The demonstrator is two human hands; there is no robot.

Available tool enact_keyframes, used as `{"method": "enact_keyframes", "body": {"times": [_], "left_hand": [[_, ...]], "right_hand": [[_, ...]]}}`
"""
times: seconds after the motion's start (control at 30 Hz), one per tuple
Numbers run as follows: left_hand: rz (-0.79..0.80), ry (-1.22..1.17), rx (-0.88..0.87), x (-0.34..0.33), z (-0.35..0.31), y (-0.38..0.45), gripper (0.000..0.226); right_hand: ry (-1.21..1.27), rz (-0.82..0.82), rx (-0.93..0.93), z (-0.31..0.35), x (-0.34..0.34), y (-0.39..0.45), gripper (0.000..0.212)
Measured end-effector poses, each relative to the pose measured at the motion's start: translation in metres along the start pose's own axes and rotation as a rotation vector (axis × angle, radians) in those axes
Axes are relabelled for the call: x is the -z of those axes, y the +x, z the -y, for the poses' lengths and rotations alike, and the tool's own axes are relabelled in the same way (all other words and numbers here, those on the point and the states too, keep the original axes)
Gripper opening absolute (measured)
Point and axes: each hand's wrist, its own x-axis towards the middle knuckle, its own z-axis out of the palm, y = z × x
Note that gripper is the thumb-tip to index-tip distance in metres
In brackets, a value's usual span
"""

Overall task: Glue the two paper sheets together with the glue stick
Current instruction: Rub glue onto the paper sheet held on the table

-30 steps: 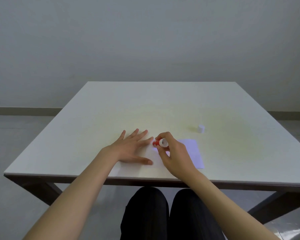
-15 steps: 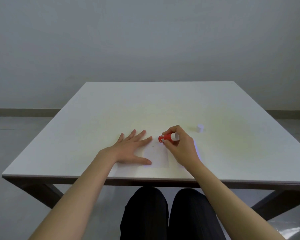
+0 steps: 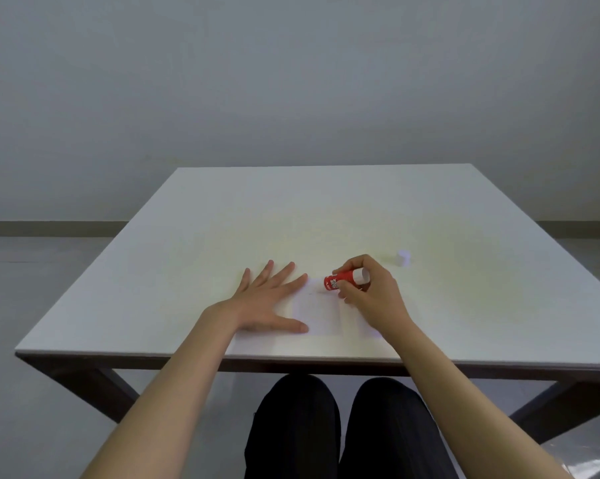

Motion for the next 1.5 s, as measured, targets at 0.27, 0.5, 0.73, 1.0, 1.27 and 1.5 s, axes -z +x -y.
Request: {"method": "enact_keyframes", "body": {"times": [0.27, 0.5, 0.73, 1.0, 1.27, 1.5], "left_hand": [[0.009, 0.005, 0.013, 0.000, -0.002, 0.001, 0.100], [0.000, 0.003, 0.007, 0.000, 0.000, 0.001, 0.098], [-0.005, 0.012, 0.004, -0.001, 0.001, 0.002, 0.098], [-0.004, 0.015, 0.008, 0.000, 0.000, 0.002, 0.098], [-0.001, -0.005, 0.004, 0.000, 0.000, 0.000, 0.099], [0.002, -0.014, -0.002, -0.001, 0.001, 0.001, 0.102]], "right_hand": [[0.027, 0.246, 0.062, -0.001, 0.007, -0.028, 0.022], [-0.006, 0.076, 0.014, 0.000, 0.020, -0.020, 0.020], [0.029, 0.125, -0.009, -0.005, 0.027, -0.034, 0.016], [0.032, 0.160, -0.038, -0.007, 0.029, -0.031, 0.017], [0.092, -0.094, -0.065, -0.002, 0.009, -0.004, 0.010], [0.117, 0.065, -0.053, 0.001, -0.010, -0.004, 0.010]]}}
